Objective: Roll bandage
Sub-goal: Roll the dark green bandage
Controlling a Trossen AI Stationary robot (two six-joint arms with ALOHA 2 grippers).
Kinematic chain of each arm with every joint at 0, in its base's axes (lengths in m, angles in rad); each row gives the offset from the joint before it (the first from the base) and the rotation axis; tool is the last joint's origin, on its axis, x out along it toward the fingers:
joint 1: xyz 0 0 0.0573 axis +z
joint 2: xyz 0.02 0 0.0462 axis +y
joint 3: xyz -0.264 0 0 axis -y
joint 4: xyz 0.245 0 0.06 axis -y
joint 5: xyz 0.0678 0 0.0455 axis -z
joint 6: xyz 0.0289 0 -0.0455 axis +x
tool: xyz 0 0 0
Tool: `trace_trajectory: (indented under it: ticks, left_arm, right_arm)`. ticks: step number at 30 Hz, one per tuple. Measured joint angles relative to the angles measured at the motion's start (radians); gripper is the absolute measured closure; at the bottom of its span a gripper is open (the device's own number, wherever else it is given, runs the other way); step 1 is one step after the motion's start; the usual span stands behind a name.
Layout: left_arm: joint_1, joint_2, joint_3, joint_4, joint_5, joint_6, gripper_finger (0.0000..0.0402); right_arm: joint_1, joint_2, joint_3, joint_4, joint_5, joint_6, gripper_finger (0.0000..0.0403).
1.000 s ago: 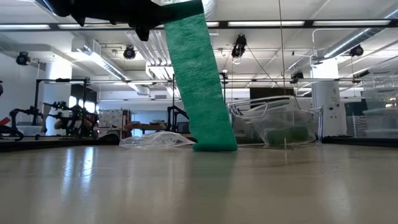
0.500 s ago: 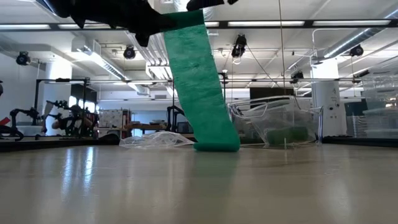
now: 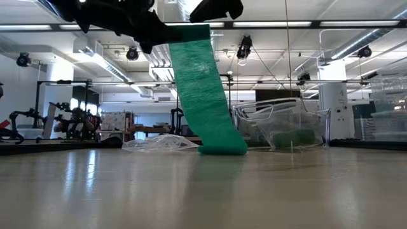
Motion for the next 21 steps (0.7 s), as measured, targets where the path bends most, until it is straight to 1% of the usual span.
trace_trajectory:
  ticks: [3,8,10,13,17,19,21]
  left_arm:
    - [0.000,0.004,0.000,0.000,0.025,0.013,0.0392]
    - [-0.002,0.006,0.000,0.001,0.028,0.053,0.0392]
    - [-0.003,0.006,0.000,0.004,0.028,0.061,0.0392]
    - [-0.003,0.006,0.000,0.020,0.029,0.062,0.0392]
    - [-0.012,0.006,0.000,0.038,0.037,0.072,0.0392]
    - [-0.017,0.006,0.000,0.047,0.076,0.073,0.0392]
    - [-0.025,0.006,0.000,0.059,0.094,0.071,0.0392]
  right_arm:
    - [-0.009,0.000,0.000,0.000,0.000,0.005,0.0222]
    - [-0.009,0.000,-0.002,-0.020,-0.006,0.043,0.0222]
    - [-0.009,-0.002,-0.002,-0.019,-0.036,0.073,0.0222]
    - [-0.010,-0.002,0.000,-0.020,-0.105,0.172,0.0222]
    - [-0.009,-0.003,0.000,-0.032,-0.074,0.216,0.0230]
    - [-0.010,-0.003,0.000,-0.045,-0.065,0.226,0.0237]
    - [-0.010,-0.003,0.000,-0.058,-0.064,0.233,0.0247]
